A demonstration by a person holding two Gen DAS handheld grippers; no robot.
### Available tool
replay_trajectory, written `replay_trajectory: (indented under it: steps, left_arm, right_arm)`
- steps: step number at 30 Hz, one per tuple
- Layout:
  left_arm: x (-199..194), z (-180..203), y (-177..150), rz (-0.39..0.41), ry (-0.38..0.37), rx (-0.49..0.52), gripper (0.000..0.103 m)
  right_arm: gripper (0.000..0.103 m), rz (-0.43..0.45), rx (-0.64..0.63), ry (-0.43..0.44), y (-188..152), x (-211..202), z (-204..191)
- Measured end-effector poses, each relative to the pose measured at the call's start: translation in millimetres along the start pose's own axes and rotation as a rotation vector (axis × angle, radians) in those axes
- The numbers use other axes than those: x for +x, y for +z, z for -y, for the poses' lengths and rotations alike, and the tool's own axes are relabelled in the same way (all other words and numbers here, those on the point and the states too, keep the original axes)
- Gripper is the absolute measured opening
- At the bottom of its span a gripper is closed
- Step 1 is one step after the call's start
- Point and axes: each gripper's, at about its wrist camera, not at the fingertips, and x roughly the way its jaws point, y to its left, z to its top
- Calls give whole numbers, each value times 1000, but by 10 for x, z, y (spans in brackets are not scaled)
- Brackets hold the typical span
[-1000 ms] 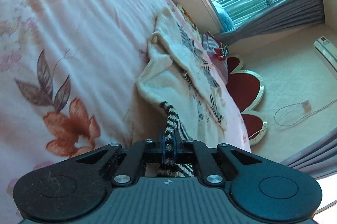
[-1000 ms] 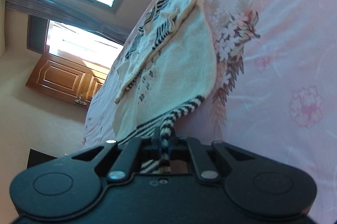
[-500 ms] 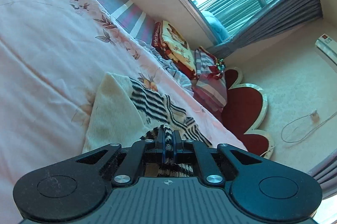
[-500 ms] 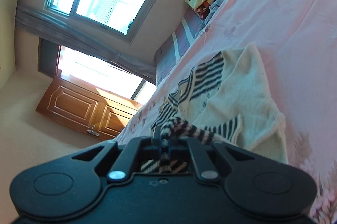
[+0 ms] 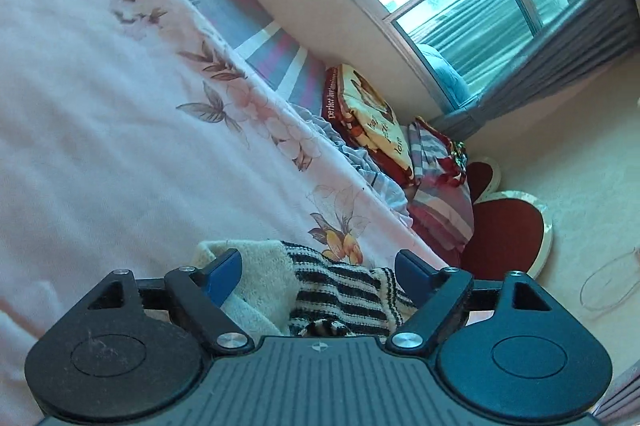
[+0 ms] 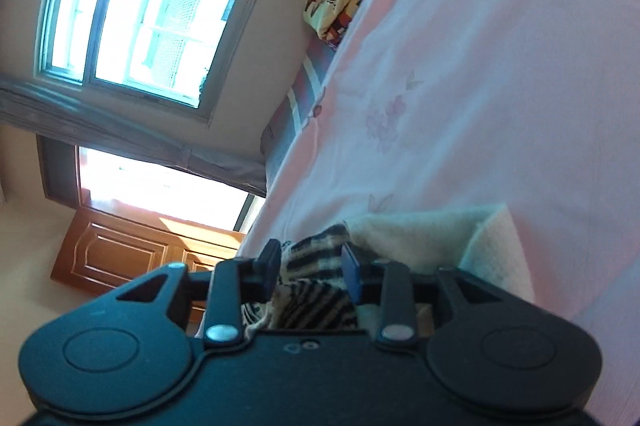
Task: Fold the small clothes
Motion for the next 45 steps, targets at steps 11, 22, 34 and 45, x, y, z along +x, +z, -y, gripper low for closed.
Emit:
replay_trajectory:
  steps: [11,22,34,45]
  left_arm:
    - [-602,260,-204,-105,133,661,82]
    - [-24,633,-138,-142,262,622,71]
    - [230,776,-279,-197,279,759,33]
    - [-73,841,-245,24,191,738,5]
  right_arm:
    - [53,-79,-420,-121,-144,-523,-388]
    - [48,-151,-605,-292,-209,76,-790]
    - [21,-224,-700,-365,-383,393,-802]
    - [6,-58,-740,-260,-367,33,-954]
